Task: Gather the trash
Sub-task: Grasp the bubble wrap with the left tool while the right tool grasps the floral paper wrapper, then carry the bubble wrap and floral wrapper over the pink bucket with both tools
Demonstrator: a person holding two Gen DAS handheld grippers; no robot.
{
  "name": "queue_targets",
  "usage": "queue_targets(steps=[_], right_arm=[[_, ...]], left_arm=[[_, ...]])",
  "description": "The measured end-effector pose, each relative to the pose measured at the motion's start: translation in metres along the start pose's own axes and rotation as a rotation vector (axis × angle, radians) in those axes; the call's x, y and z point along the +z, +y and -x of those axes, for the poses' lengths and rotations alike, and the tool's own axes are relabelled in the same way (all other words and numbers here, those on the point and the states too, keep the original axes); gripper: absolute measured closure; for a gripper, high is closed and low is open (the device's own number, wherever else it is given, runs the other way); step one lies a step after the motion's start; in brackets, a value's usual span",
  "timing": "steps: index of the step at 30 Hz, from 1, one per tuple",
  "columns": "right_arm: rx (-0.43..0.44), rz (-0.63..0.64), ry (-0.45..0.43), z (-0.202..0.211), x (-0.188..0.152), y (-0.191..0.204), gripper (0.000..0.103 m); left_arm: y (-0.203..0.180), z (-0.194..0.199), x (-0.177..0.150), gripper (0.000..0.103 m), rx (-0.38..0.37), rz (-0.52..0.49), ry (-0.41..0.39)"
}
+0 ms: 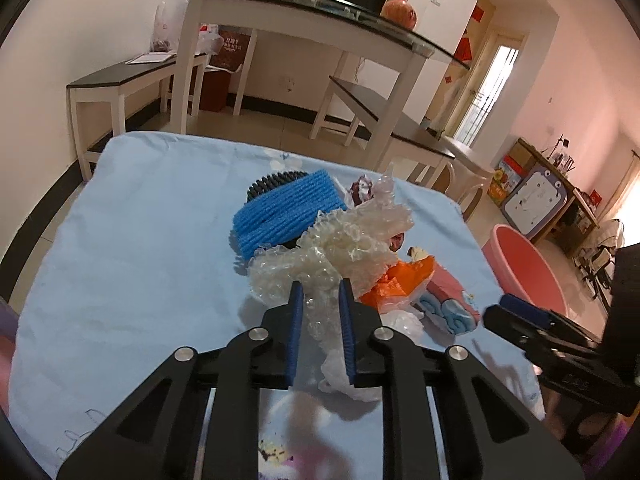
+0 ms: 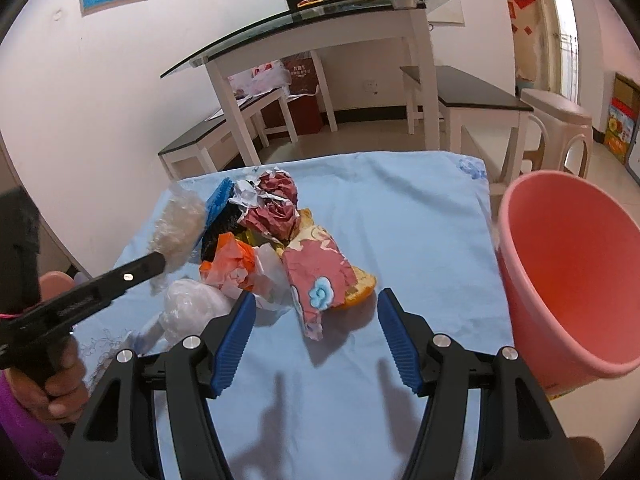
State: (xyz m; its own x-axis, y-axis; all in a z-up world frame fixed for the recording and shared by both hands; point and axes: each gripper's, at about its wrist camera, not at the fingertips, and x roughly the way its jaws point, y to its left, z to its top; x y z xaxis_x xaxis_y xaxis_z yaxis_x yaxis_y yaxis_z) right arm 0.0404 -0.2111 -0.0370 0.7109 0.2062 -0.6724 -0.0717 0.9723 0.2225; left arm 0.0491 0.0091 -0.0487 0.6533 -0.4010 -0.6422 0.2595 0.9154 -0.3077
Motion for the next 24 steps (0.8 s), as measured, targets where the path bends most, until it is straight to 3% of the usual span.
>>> queue_targets(steps=[7,9,10,14,24], right_arm=[[-0.031,0.106,0.028,-0.023,0.008,0.015,0.043],[-0.041,0.119,0.061,-0.033,0.007,0.016,0.067],[-0.047,0.118,0.075,-0.036,0.006,0.015,0.073],[-0.041,0.092,0.095,-0.036,0.0,0.01,0.088],[0.019,0.037,-0.004,0.023,-0.004,0.003,0.092]], left_arm=[[0.001,0.014,0.001,0.086,0.002,0.009,-0.008],[0.0,0.016,0.0,0.086,0.002,0.012,-0.009],[0.0,0.018,0.0,0.086,0.003,0.012,-0.009],[-0.004,0.024,0.0,0.086,0.006,0.009,-0.013],[-0.034,0.034,0.0,0.086,-0.019,-0.037,-0.04]])
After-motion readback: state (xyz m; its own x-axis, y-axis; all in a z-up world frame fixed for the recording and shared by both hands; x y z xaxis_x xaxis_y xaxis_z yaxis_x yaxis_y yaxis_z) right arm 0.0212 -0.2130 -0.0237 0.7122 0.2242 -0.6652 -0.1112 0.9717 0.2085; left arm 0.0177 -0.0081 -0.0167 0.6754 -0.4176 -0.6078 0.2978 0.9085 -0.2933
